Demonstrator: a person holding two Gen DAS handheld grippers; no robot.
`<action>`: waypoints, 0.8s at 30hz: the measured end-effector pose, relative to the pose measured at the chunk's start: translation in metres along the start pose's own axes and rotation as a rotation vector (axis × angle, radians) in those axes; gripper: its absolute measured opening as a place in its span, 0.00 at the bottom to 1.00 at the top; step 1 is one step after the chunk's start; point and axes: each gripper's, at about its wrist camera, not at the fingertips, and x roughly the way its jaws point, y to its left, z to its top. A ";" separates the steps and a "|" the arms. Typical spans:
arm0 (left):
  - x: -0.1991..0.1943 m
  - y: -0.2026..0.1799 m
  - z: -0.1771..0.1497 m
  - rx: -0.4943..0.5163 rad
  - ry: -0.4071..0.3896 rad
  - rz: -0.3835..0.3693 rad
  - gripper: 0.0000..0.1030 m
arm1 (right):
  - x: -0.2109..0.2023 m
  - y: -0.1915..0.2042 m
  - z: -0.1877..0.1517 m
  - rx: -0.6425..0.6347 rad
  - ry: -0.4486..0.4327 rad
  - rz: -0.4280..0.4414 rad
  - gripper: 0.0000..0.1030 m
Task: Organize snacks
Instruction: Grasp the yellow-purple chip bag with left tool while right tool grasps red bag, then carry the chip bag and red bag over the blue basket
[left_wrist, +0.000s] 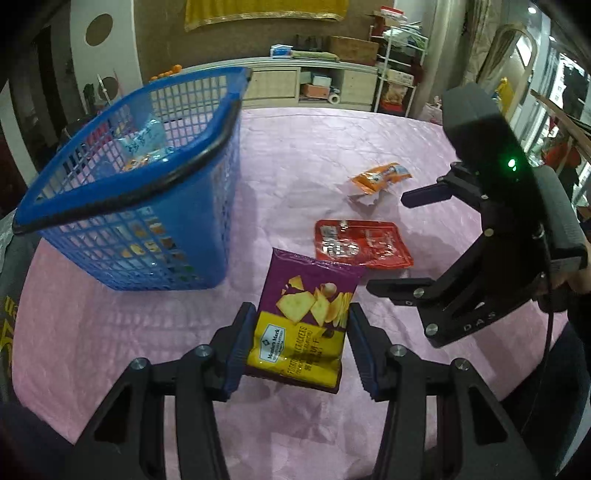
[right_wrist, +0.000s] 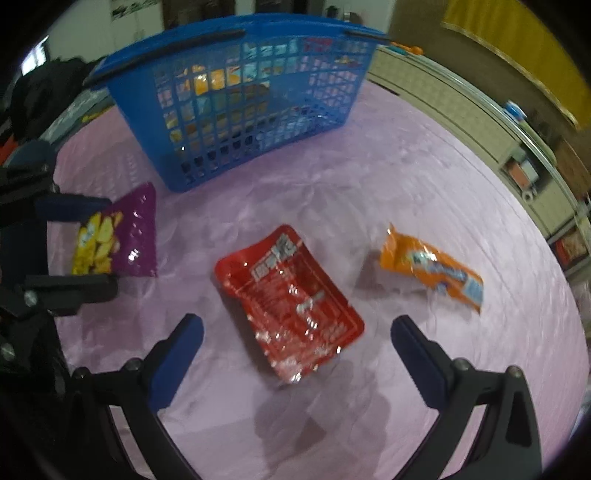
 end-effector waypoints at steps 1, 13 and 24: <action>0.001 0.000 0.000 0.009 0.001 0.014 0.46 | 0.004 -0.002 0.002 -0.019 0.004 0.009 1.00; 0.020 0.003 -0.001 -0.002 0.029 0.016 0.46 | 0.026 -0.010 0.019 -0.108 0.056 0.165 0.68; 0.020 -0.001 -0.006 0.006 0.020 -0.009 0.46 | 0.001 0.007 0.007 -0.018 0.019 0.092 0.29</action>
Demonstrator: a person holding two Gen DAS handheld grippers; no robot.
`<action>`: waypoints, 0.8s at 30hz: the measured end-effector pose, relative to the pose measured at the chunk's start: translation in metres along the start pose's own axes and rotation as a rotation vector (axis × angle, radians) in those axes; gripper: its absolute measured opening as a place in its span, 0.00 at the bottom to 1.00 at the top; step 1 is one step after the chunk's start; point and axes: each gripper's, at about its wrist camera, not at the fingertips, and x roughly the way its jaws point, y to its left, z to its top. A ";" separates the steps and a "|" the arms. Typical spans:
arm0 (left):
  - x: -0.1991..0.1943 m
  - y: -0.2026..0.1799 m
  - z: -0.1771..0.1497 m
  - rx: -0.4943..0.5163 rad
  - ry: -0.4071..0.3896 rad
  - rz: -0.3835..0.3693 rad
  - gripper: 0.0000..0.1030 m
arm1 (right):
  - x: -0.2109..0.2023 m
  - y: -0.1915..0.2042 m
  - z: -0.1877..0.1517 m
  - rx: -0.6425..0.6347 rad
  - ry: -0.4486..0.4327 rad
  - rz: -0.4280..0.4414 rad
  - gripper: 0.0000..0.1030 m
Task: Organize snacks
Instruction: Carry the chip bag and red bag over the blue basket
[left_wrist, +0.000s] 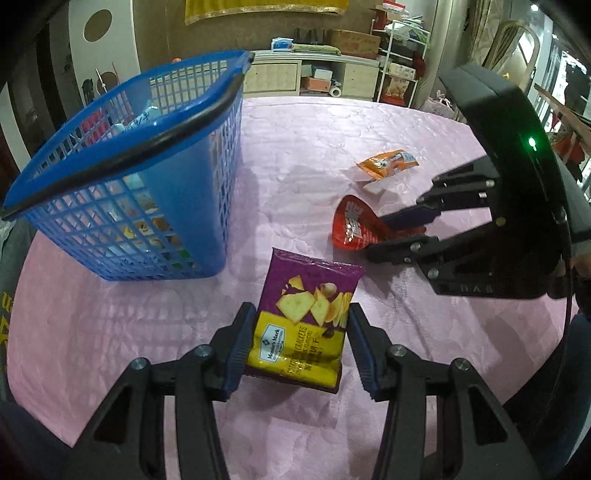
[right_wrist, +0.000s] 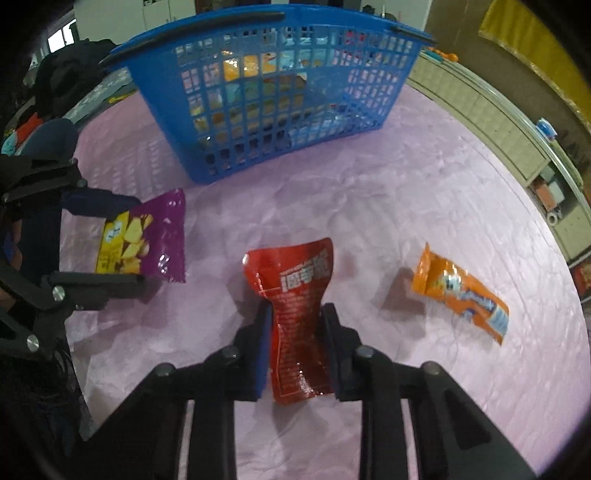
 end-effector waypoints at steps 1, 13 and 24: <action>-0.002 0.000 0.000 0.003 -0.005 -0.002 0.46 | -0.003 0.001 -0.003 0.022 -0.004 -0.002 0.28; -0.056 -0.004 -0.004 0.026 -0.110 -0.042 0.46 | -0.079 0.020 -0.009 0.154 -0.047 -0.134 0.28; -0.116 0.002 0.018 0.062 -0.259 -0.068 0.46 | -0.142 0.049 0.023 0.136 -0.151 -0.236 0.28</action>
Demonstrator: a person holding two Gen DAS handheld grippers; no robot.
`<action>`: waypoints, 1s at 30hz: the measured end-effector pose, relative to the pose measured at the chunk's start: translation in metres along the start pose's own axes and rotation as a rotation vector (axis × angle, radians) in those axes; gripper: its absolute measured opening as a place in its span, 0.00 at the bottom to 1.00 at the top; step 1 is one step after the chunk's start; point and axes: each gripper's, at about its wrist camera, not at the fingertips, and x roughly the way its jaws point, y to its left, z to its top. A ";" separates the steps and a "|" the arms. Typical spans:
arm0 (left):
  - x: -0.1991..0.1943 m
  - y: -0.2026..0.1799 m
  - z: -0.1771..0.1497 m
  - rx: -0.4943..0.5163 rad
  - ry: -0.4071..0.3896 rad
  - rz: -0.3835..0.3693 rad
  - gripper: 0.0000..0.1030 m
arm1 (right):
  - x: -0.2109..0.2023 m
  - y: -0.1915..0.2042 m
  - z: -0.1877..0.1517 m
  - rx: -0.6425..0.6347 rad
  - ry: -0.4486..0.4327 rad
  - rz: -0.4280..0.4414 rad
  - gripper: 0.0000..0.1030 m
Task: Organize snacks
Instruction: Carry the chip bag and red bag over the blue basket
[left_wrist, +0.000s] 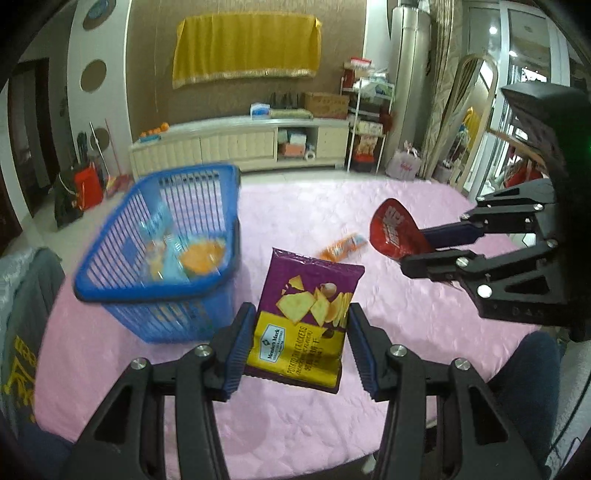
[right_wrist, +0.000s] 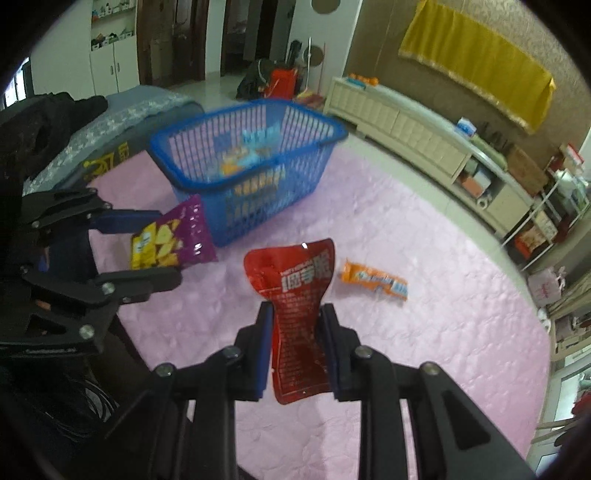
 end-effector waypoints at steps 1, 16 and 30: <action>-0.003 0.003 0.005 -0.002 -0.011 -0.003 0.46 | -0.001 0.001 0.004 -0.001 -0.009 -0.001 0.28; -0.026 0.068 0.068 0.106 -0.110 0.023 0.46 | -0.011 -0.002 0.078 0.012 -0.099 -0.003 0.29; 0.013 0.135 0.096 0.067 -0.037 0.084 0.46 | 0.058 0.003 0.137 0.064 -0.057 0.071 0.29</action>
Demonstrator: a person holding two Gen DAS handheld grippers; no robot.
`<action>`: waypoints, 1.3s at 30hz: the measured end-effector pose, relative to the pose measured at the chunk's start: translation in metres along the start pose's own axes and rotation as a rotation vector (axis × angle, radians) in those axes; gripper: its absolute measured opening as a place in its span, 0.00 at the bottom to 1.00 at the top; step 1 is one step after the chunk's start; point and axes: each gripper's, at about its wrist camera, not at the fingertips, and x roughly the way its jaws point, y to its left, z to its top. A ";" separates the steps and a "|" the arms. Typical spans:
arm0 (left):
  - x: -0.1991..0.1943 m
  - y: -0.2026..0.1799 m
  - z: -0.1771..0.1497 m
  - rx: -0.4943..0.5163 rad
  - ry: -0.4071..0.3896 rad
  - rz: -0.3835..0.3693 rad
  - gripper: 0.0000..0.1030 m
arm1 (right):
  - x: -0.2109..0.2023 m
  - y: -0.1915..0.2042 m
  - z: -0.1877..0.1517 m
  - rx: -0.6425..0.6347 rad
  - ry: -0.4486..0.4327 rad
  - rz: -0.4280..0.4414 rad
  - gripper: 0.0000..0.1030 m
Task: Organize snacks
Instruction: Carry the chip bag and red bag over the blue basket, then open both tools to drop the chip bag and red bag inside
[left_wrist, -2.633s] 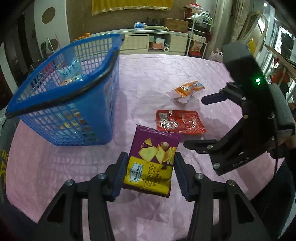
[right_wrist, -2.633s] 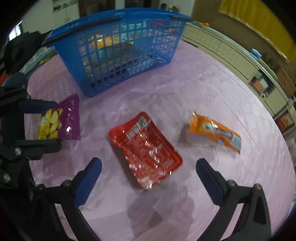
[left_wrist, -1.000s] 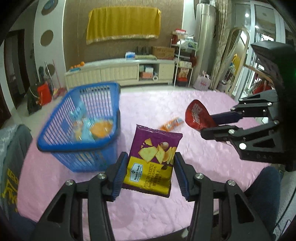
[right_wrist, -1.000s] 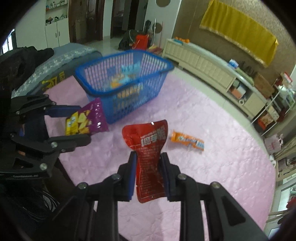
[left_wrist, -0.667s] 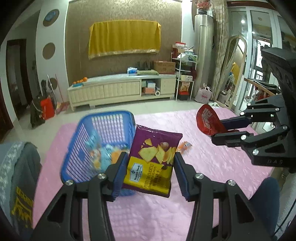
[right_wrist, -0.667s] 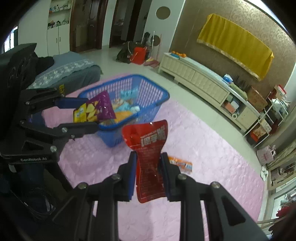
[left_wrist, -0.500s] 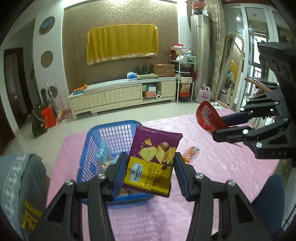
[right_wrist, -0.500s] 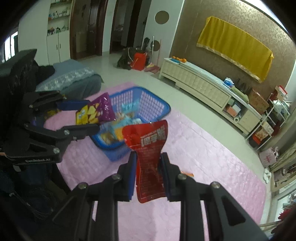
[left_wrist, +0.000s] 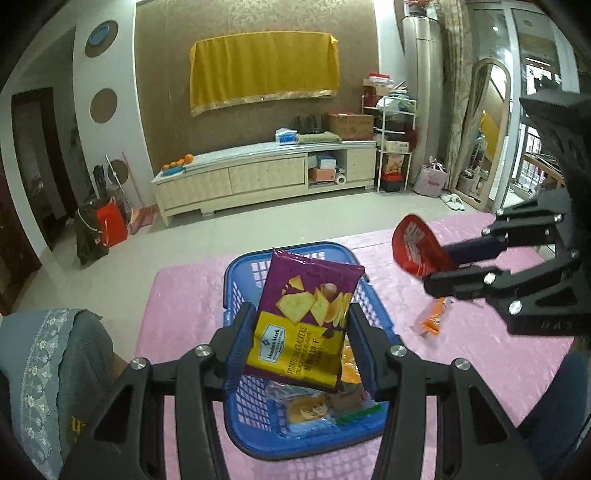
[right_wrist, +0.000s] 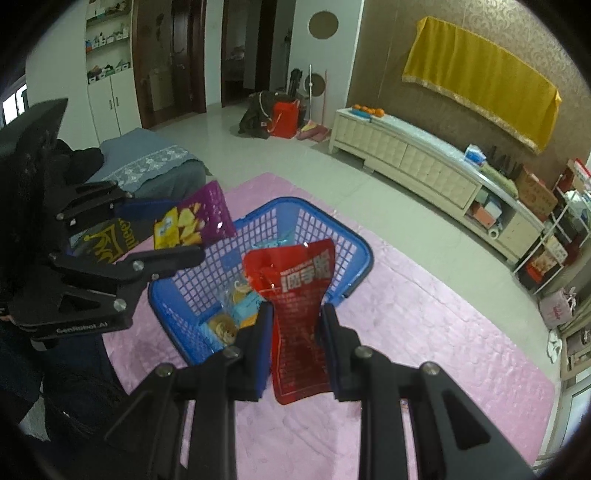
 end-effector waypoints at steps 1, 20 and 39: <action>0.004 0.003 0.001 -0.002 0.006 0.002 0.46 | 0.008 -0.003 0.002 0.014 0.007 0.020 0.29; 0.066 0.029 0.005 -0.044 0.067 -0.065 0.46 | 0.077 -0.015 0.017 0.100 0.105 0.017 0.29; 0.042 0.003 0.009 0.040 0.085 -0.037 0.83 | 0.040 -0.047 -0.007 0.183 0.050 -0.039 0.82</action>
